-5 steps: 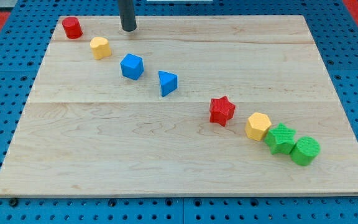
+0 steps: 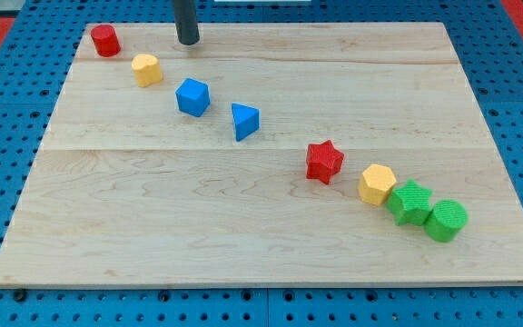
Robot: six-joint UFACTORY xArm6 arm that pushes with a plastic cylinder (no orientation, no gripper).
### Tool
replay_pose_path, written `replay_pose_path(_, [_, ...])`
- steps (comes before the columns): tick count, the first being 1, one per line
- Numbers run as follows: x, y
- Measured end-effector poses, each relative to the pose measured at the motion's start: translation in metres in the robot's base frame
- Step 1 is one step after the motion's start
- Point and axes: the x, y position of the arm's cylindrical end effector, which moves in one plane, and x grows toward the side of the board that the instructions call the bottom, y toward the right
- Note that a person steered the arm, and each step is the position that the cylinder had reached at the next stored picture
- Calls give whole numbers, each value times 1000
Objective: Point at the yellow heart
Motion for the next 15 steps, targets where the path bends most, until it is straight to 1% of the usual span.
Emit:
replay_pose_path(7, [0,15])
replay_pose_path(12, [1,50])
replay_pose_path(13, [25,49])
replay_pose_path(14, [23,29])
replay_pose_path(15, [20,33])
